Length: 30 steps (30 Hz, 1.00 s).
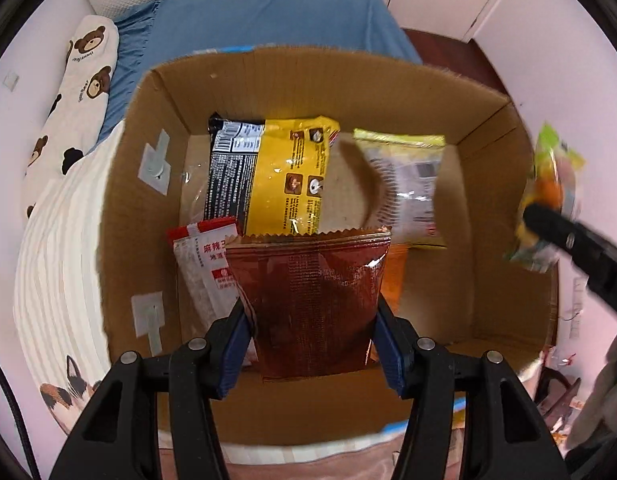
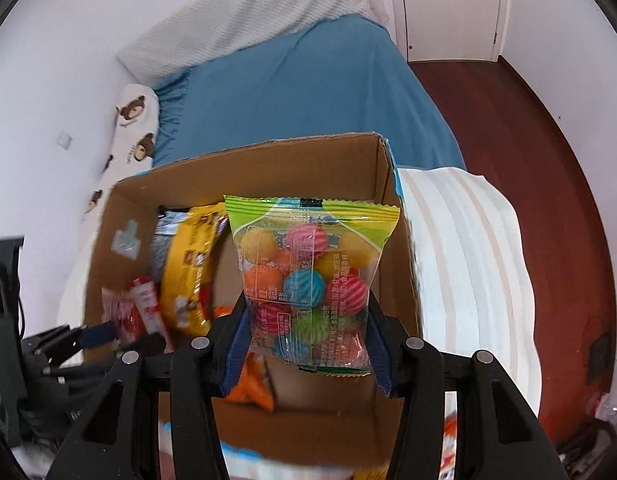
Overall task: Organize snacks
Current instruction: 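Place both packets into the box and open both grippers, then withdraw both tools from the box toward the remaining snacks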
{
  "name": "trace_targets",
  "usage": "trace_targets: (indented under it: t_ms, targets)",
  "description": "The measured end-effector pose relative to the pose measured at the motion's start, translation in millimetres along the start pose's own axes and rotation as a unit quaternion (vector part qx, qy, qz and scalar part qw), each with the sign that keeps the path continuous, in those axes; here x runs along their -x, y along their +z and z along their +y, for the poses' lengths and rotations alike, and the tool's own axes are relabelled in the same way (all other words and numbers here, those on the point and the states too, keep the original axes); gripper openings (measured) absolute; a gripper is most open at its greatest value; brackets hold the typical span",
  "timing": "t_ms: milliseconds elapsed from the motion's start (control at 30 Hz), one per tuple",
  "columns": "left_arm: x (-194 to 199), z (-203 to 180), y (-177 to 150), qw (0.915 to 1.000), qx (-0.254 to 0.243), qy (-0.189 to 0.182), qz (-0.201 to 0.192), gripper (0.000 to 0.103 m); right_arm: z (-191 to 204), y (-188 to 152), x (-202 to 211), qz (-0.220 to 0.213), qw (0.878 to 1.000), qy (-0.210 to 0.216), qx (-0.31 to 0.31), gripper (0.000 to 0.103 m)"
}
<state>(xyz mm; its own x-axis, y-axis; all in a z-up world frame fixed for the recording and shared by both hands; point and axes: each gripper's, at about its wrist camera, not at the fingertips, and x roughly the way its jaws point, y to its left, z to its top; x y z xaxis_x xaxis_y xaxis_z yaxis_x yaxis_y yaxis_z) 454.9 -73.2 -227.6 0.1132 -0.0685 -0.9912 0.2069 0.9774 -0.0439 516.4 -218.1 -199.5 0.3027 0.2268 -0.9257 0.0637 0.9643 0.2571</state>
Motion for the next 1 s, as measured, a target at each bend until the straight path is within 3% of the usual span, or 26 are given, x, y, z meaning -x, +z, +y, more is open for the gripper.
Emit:
trace_targets:
  t_ms: [233, 300, 400, 667, 733, 767, 1000]
  targets:
    - [-29.2, 0.3, 4.8, 0.9997, 0.007, 0.012, 0.021, 0.054, -2.7, 14.8, -44.4, 0.014, 0.999, -0.020, -0.022, 0.056]
    - [-33.1, 3.2, 7.2, 0.9996, 0.015, 0.008, 0.020, 0.055, -9.3, 17.0, -51.0, 0.014, 0.999, -0.021, -0.036, 0.079]
    - [-33.9, 5.4, 10.0, 0.9997, 0.019, 0.012, 0.010, 0.059, -10.7, 17.1, -53.6, 0.012, 0.999, -0.031, -0.038, 0.093]
    - [-23.6, 0.4, 7.6, 0.9999, 0.012, 0.010, -0.006, 0.061, -8.7, 11.8, -43.3, 0.013, 0.999, -0.034, -0.028, 0.095]
    - [-18.3, -1.9, 4.3, 0.9998, 0.009, 0.010, -0.012, 0.083, -6.9, 9.1, -39.9, 0.012, 0.999, -0.036, -0.024, 0.096]
    - [-14.2, -3.1, -0.3, 0.9998, 0.008, 0.011, -0.016, 0.088, -5.9, 6.8, -36.5, 0.009, 0.999, -0.039, -0.022, 0.097]
    - [12.3, -3.1, -9.3, 0.9990, 0.009, 0.016, -0.041, 0.089, -4.3, -9.6, -14.7, -0.004, 0.999, -0.040, -0.022, 0.098]
